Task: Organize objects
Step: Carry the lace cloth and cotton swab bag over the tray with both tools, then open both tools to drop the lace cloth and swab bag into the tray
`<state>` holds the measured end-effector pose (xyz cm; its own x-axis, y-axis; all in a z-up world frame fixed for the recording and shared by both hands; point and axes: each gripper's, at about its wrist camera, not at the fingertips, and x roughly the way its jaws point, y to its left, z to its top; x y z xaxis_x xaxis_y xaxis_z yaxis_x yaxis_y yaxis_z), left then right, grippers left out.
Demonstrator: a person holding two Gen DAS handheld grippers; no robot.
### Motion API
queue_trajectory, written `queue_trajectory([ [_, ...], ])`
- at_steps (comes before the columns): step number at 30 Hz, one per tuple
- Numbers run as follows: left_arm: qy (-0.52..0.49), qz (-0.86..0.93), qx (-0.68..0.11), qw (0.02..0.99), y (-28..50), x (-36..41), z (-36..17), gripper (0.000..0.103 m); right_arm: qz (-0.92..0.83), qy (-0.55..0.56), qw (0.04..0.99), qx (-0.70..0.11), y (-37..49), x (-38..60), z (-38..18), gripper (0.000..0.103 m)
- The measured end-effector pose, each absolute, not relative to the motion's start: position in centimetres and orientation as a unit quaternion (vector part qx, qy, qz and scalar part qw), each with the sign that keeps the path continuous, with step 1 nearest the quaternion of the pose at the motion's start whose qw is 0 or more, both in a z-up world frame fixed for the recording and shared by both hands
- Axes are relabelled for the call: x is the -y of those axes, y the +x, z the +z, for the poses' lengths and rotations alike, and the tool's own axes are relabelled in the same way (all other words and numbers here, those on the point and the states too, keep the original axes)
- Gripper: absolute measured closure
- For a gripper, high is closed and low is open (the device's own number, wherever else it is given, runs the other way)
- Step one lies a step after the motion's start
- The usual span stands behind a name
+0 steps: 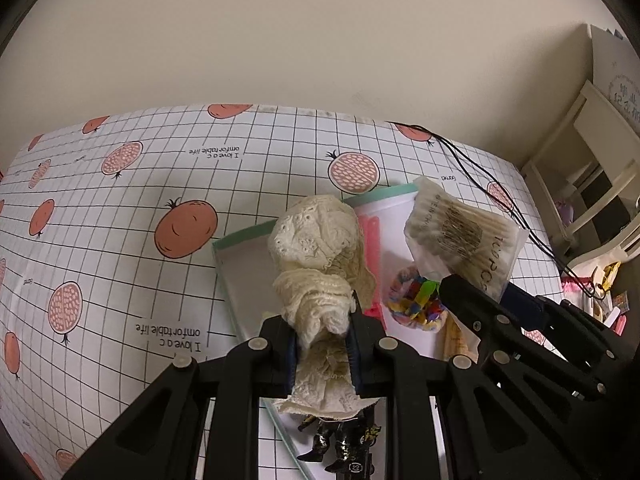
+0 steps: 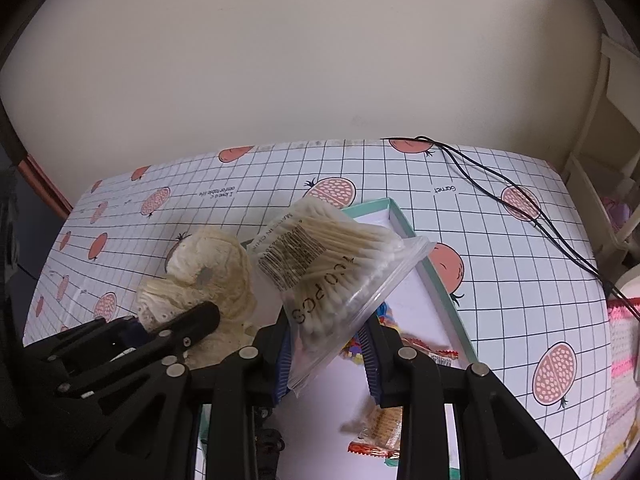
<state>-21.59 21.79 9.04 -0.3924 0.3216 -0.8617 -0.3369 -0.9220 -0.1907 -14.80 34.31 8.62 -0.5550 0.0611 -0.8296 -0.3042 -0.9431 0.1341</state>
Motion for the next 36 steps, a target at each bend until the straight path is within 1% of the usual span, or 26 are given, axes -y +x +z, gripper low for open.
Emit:
queue_trajectory([
  [11, -0.545, 0.814, 0.003, 0.202, -21.9, -22.3, 6.5, 0.081, 0.855, -0.487, 0.109, -0.143, -15.2, -35.1, 6.1, 0.07],
  [14, -0.548, 0.813, -0.004, 0.198, -21.8, -22.4, 6.0, 0.081, 0.85, -0.494, 0.107, -0.146, -15.2, -35.2, 5.5, 0.07],
  [27, -0.558, 0.806, 0.008, 0.197, -22.2, -22.5, 5.6, 0.078, 0.842, -0.51, 0.109, -0.139, -15.1, -35.2, 4.9, 0.071],
  [35, -0.56, 0.807, 0.017, 0.188, -22.3, -21.7, 6.4, 0.058, 0.847, -0.501, 0.114, -0.136, -14.9, -35.3, 6.1, 0.07],
  [36, -0.56, 0.807, 0.017, 0.188, -22.4, -21.6, 6.5, 0.057, 0.848, -0.5, 0.115, -0.136, -14.9, -35.3, 6.3, 0.07],
])
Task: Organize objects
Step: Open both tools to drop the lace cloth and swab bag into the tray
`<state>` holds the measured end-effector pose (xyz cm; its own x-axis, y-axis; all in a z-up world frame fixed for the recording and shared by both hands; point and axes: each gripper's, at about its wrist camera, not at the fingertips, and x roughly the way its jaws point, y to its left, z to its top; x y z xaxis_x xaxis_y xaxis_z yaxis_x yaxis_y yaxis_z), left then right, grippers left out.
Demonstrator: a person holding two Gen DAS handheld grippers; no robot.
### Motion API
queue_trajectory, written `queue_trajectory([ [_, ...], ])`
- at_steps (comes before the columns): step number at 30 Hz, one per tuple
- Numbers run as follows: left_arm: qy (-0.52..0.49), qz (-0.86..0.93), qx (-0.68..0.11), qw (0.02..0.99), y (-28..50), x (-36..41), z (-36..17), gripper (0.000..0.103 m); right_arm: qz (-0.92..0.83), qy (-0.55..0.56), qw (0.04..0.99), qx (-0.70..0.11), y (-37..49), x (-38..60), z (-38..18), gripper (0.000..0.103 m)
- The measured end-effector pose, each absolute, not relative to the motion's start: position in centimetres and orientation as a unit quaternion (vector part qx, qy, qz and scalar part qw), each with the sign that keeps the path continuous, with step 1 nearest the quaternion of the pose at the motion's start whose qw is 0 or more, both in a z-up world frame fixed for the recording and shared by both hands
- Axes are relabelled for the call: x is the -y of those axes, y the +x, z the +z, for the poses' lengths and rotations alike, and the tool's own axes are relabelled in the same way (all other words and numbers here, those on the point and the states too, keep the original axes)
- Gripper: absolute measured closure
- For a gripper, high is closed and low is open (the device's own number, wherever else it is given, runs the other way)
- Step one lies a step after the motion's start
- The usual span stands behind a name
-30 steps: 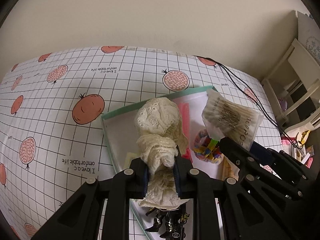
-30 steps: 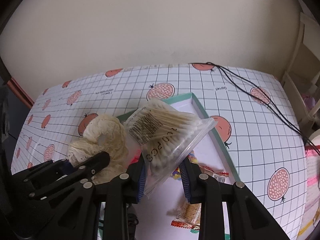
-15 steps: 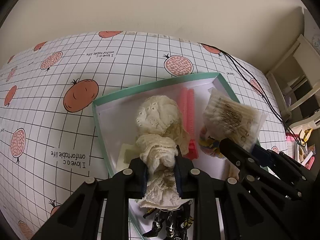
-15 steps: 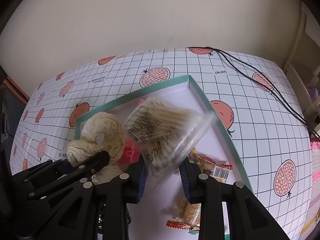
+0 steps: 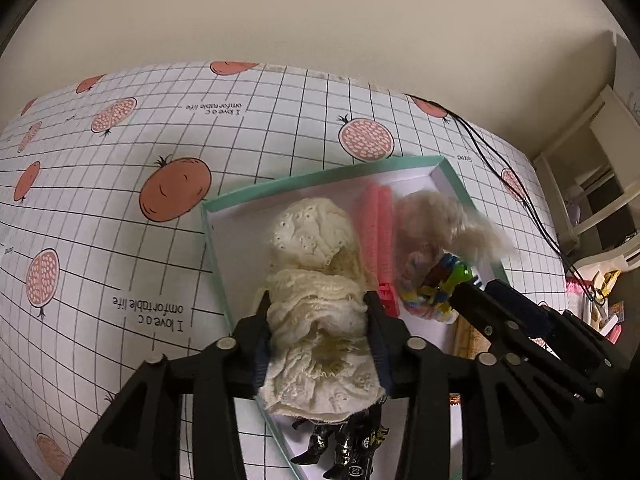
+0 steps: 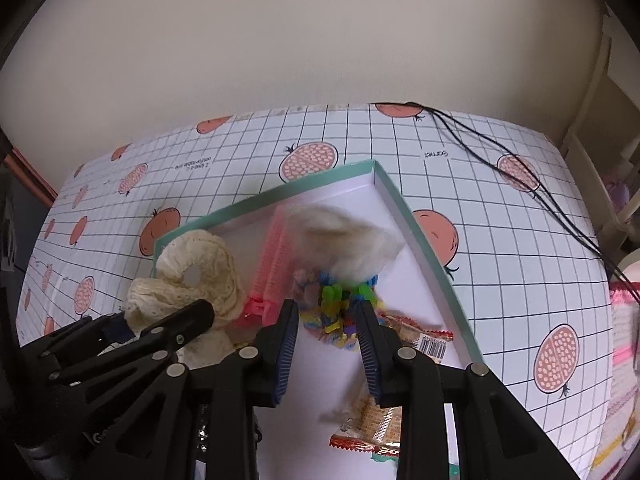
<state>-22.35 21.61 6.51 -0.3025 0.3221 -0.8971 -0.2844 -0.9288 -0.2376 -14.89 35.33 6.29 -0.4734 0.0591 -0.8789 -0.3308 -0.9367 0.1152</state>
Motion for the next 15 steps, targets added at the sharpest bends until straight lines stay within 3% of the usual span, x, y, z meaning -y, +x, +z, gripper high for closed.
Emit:
queue_trajectory([
  [15, -0.551, 0.81, 0.031, 0.197, -22.3, -21.2, 8.0, 0.044, 0.865, -0.47, 0.111, -0.14, -14.3, -35.3, 8.9, 0.07],
])
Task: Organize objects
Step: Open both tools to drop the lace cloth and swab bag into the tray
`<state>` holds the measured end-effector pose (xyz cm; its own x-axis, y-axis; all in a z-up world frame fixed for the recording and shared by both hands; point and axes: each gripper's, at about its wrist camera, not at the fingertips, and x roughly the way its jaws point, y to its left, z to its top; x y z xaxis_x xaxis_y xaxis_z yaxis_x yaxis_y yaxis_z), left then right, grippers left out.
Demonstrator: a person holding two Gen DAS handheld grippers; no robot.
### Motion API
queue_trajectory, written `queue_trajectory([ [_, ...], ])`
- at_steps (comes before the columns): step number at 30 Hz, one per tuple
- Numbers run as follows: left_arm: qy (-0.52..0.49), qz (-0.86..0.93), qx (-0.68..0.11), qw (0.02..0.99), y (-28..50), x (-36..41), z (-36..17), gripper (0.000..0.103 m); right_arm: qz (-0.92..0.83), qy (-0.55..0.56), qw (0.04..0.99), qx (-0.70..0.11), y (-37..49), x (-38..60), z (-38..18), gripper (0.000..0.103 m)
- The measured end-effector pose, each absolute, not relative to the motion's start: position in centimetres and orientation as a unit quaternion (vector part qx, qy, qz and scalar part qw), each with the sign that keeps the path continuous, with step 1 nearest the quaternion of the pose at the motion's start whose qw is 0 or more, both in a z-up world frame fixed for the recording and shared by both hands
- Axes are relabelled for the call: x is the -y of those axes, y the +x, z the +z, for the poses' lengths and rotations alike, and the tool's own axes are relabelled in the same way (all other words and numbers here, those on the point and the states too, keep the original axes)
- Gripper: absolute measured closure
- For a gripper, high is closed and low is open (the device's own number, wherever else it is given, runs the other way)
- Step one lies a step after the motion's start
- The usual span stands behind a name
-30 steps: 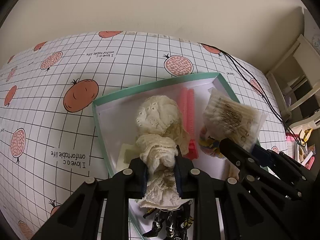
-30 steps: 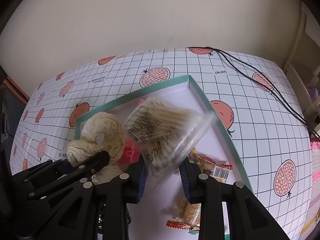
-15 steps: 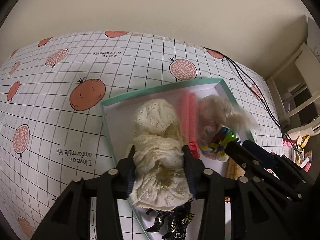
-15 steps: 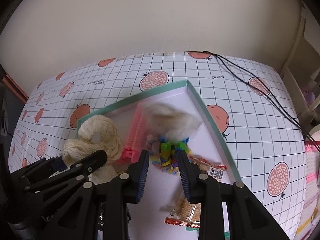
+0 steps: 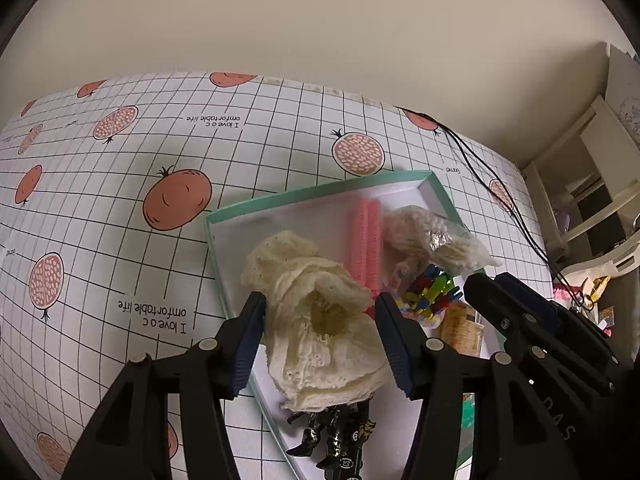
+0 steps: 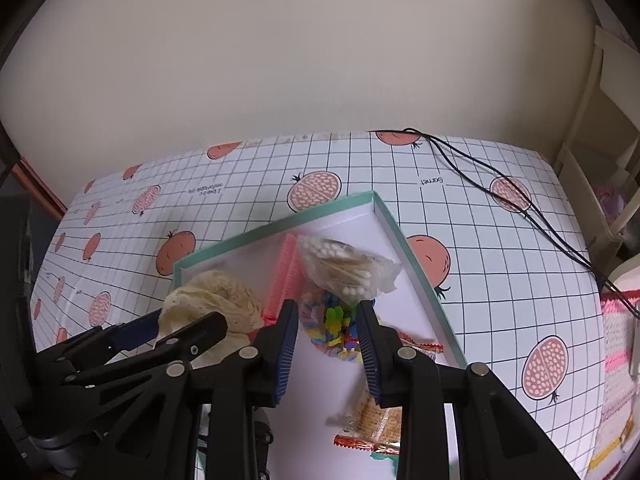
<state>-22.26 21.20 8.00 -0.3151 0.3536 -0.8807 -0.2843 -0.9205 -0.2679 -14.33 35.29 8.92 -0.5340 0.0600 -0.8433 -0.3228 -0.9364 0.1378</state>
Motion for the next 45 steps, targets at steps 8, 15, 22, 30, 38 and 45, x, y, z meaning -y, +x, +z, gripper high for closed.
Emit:
queue_trajectory([
  [8, -0.543, 0.816, 0.043, 0.195, -22.4, -20.6, 8.8, 0.04, 0.869, -0.461, 0.107, -0.141, -14.2, -35.2, 9.5, 0.07],
  [15, -0.539, 0.818, 0.052, 0.194, -22.5, -20.1, 8.9, 0.04, 0.864, -0.47, 0.107, -0.141, -14.4, -35.4, 8.8, 0.07],
  [22, -0.527, 0.832, 0.053, 0.164, -22.5, -19.3, 9.1, 0.04, 0.863, -0.475, 0.104, -0.139, -14.7, -35.2, 8.5, 0.07],
  [30, -0.522, 0.844, 0.041, 0.114, -23.1, -17.9, 8.6, 0.03, 0.861, -0.478, 0.101, -0.139, -14.9, -35.1, 8.1, 0.054],
  [38, -0.507, 0.857, 0.035, 0.079, -23.3, -16.8, 8.6, 0.012, 0.865, -0.471, 0.099, -0.138, -14.9, -35.1, 8.2, 0.031],
  [45, -0.501, 0.862, 0.039, 0.061, -23.5, -16.1, 8.7, 0.007, 0.868, -0.468, 0.098, -0.137, -14.9, -35.1, 8.2, 0.017],
])
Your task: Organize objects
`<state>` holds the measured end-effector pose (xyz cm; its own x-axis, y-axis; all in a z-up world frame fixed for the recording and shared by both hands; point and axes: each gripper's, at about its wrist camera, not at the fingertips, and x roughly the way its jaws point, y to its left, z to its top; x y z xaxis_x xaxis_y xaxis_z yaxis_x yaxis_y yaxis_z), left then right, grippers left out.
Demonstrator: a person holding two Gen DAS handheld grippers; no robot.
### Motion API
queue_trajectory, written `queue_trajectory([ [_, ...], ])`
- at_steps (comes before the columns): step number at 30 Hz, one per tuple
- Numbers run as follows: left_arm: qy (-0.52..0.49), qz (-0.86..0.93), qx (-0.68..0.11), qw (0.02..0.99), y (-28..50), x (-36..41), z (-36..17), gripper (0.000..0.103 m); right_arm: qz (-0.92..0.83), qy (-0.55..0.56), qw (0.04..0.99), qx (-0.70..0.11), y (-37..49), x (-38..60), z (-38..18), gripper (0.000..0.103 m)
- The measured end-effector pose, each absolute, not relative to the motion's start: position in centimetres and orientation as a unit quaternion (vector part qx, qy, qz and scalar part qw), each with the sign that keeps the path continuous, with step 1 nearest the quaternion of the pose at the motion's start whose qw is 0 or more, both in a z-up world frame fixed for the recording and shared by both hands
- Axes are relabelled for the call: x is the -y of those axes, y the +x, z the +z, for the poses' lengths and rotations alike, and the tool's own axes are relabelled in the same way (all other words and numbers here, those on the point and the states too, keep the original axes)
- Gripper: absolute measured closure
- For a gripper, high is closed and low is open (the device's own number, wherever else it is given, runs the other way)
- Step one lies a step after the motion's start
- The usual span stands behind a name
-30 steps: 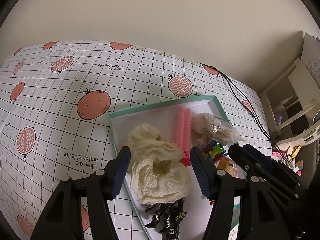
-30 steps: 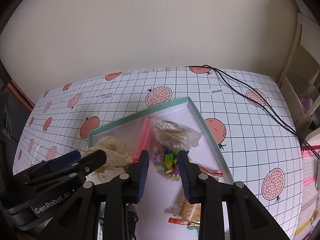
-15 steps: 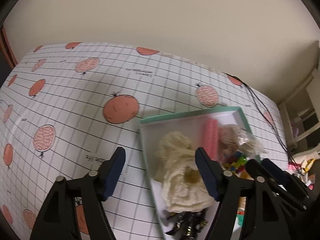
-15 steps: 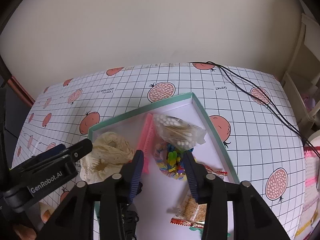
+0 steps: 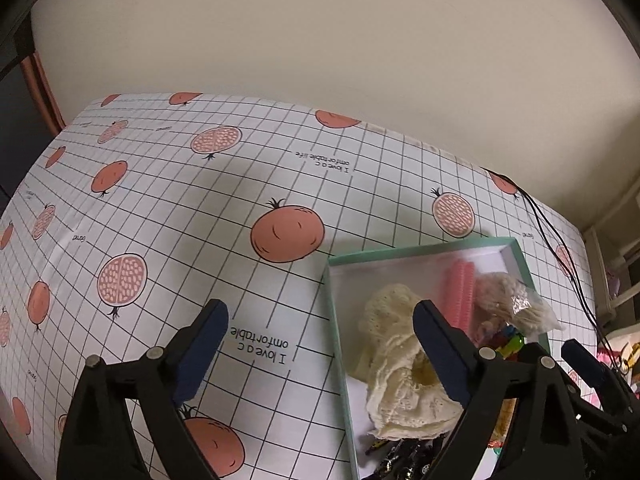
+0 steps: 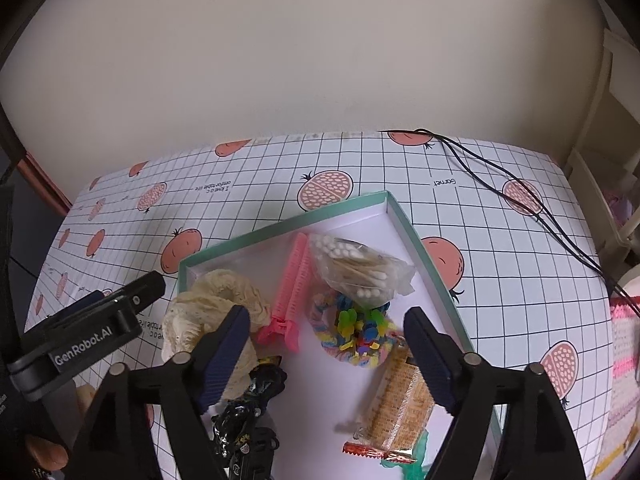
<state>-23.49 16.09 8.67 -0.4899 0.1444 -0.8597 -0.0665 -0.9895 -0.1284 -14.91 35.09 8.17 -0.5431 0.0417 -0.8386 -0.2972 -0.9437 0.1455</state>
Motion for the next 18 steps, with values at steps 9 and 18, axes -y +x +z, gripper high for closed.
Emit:
queue_trajectory([
  [9, -0.493, 0.868, 0.046, 0.043, -23.7, -15.2, 8.8, 0.0, 0.872, -0.462, 0.095, -0.133, -14.9, -34.9, 8.2, 0.0],
  [18, -0.485, 0.872, 0.051, 0.037, -23.6, -14.7, 9.1, 0.0, 0.873, -0.46, 0.096, -0.132, -14.9, -34.9, 8.1, 0.0],
])
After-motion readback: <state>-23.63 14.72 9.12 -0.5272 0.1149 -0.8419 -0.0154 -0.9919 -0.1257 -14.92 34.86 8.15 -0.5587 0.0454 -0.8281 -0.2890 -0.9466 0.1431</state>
